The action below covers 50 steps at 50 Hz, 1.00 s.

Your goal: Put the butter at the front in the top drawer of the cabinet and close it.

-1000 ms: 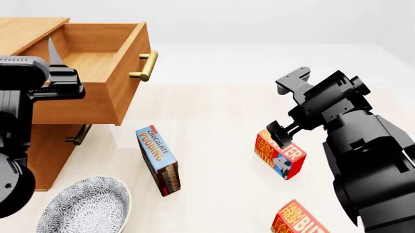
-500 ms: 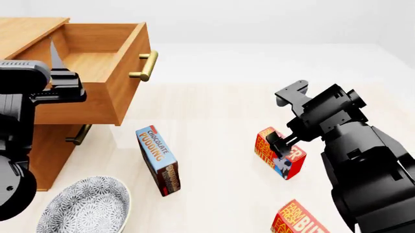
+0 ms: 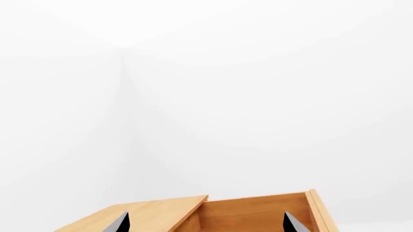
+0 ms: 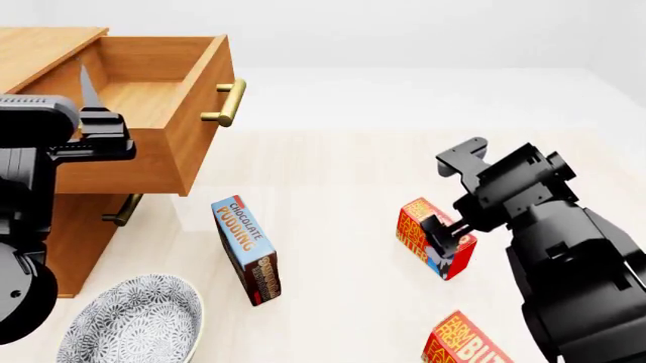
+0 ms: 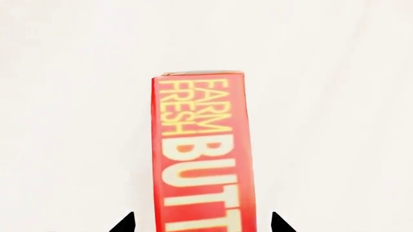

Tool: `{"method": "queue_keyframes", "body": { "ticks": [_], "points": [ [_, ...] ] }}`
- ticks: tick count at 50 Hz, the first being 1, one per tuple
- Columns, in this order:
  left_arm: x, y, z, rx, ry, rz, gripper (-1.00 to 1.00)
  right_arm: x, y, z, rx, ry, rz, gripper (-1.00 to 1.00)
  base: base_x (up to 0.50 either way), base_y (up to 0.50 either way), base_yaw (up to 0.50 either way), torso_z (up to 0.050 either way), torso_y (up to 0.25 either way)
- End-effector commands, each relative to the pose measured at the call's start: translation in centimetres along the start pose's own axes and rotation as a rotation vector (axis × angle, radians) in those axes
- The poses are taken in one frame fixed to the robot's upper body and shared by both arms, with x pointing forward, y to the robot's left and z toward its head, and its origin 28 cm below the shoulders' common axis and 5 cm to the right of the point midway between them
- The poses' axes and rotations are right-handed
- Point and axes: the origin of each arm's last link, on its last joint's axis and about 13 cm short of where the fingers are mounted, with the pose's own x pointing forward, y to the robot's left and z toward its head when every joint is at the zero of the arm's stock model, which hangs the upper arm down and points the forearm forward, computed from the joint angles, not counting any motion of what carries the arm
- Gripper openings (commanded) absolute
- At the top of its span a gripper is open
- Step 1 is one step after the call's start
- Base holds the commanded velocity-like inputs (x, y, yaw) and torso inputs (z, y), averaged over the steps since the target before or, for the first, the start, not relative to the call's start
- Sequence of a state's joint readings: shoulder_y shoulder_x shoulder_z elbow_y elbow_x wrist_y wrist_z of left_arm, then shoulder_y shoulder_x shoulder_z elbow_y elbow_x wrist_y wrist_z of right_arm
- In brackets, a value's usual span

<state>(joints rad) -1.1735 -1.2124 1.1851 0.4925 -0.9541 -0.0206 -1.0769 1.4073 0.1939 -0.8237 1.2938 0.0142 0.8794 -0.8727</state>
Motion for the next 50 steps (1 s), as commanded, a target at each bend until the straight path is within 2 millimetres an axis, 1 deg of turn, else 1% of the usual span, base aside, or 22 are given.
{"method": "queue_keyframes", "body": {
  "ticks": [1,24,50],
  "points": [
    [0.0,0.0,0.0,-0.004,-0.002,-0.005,1.00,0.2,-0.1,-0.6,0.011,0.015,-0.003,1.00,0.00,0.00,0.00,0.000,0.000],
    [0.1,-0.2,-0.2,-0.009,0.006,-0.015,1.00,0.5,-0.2,-1.5,0.030,0.048,-0.008,1.00,0.00,0.00,0.00,0.000,0.000],
    [0.6,-0.6,-0.7,-0.003,0.026,-0.030,1.00,1.9,-0.1,-2.5,0.042,0.075,0.022,1.00,0.00,0.00,0.00,0.000,0.000]
  ]
}}
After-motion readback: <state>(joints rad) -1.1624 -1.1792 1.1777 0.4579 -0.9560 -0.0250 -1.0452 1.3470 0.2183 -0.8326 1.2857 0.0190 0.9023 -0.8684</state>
